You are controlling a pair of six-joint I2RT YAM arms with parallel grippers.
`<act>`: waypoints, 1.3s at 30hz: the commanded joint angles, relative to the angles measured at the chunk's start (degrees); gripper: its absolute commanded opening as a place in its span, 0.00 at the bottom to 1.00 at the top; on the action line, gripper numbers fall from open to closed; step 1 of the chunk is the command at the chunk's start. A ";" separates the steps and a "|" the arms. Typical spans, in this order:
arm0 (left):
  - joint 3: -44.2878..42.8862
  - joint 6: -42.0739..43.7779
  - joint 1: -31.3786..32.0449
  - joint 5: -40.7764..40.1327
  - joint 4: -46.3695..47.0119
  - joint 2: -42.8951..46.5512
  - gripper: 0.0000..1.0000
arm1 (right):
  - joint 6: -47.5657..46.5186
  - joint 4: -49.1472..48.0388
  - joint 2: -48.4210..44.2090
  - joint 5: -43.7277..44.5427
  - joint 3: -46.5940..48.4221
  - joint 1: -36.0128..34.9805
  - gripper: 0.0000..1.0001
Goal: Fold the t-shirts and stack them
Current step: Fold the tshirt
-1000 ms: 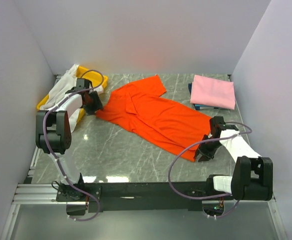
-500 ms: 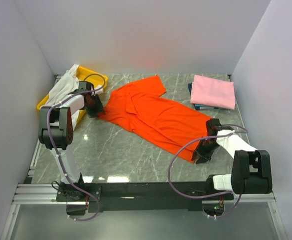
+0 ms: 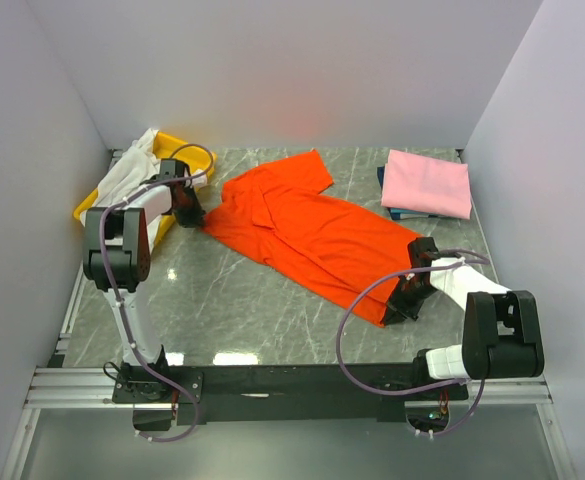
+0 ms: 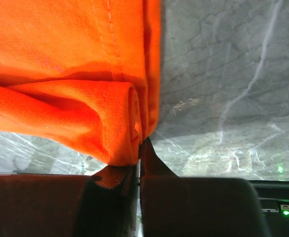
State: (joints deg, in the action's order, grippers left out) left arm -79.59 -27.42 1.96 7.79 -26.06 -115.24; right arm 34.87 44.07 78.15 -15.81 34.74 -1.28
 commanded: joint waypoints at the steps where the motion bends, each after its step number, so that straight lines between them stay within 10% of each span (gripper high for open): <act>1: -1.70 2.19 0.24 -1.37 -1.09 -3.23 0.10 | -0.68 0.91 0.95 3.68 -0.64 -0.57 0.00; 24: 3.04 3.07 -0.64 -8.94 -5.05 5.02 0.00 | 0.11 10.24 -2.82 5.71 0.24 -3.29 0.00; 31: 2.60 2.64 -0.29 -6.74 -5.31 7.83 0.41 | 0.11 12.00 -5.02 5.71 0.85 -3.64 0.15; 35: 1.11 2.90 1.38 -4.89 -5.14 9.59 0.50 | -0.33 14.63 -7.65 6.41 3.66 -3.56 0.39; 39: -0.47 2.20 3.40 -4.54 -6.28 11.52 0.57 | -0.59 17.18 -8.89 6.76 8.92 -3.64 0.43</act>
State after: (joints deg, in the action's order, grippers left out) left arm -77.34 -25.12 3.70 1.93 -31.55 -107.68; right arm 34.65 58.30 71.26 -10.50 38.39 -4.54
